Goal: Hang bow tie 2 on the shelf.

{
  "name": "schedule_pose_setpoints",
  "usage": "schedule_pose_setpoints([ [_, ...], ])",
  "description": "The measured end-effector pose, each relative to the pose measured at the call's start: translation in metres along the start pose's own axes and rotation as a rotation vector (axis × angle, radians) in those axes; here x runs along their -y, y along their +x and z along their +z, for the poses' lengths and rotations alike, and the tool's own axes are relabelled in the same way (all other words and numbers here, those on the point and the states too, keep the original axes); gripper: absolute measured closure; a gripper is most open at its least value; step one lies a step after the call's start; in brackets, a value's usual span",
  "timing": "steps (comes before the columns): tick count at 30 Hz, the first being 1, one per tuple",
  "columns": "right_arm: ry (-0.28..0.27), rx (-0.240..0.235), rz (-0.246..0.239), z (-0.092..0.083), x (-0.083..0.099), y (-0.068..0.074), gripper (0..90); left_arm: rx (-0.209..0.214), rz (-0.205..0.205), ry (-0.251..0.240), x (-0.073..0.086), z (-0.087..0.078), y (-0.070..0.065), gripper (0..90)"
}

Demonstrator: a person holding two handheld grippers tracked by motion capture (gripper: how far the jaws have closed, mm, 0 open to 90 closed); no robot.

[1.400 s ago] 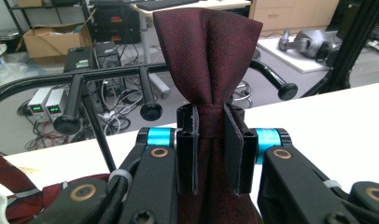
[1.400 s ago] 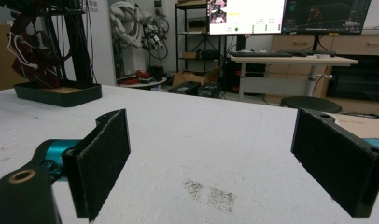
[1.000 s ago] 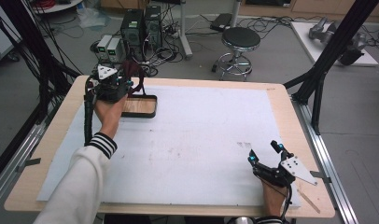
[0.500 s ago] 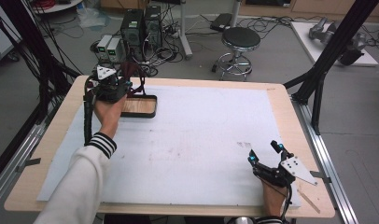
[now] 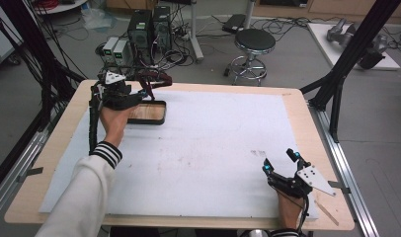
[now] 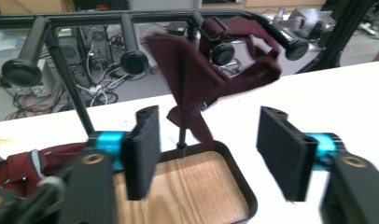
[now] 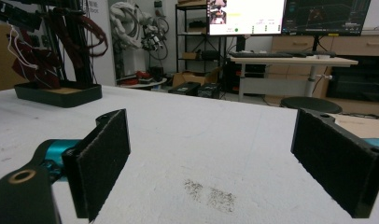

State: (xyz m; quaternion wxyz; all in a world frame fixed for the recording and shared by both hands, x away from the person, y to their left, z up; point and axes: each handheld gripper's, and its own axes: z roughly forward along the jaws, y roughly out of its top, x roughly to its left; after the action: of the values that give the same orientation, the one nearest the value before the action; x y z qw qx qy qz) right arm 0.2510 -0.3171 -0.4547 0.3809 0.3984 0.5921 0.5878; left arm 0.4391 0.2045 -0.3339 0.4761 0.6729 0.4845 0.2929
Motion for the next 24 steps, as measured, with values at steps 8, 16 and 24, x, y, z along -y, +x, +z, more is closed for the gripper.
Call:
schedule_pose_setpoints([
  [8, 0.000, -0.002, 0.003, 0.000, 0.000, 0.000, 11.0, 0.065, 0.057, -0.038, 0.004, -0.009, 0.000, 24.2],
  [16, -0.001, -0.002, 0.000, 0.000, 0.000, 0.000, 10.9, 0.179, 0.129, -0.096, 0.019, -0.030, 0.001, 16.0],
  [24, -0.002, -0.001, 0.000, 0.000, 0.000, 0.000, 10.9, 0.287, 0.161, -0.171, 0.049, -0.066, 0.003, 12.9],
])
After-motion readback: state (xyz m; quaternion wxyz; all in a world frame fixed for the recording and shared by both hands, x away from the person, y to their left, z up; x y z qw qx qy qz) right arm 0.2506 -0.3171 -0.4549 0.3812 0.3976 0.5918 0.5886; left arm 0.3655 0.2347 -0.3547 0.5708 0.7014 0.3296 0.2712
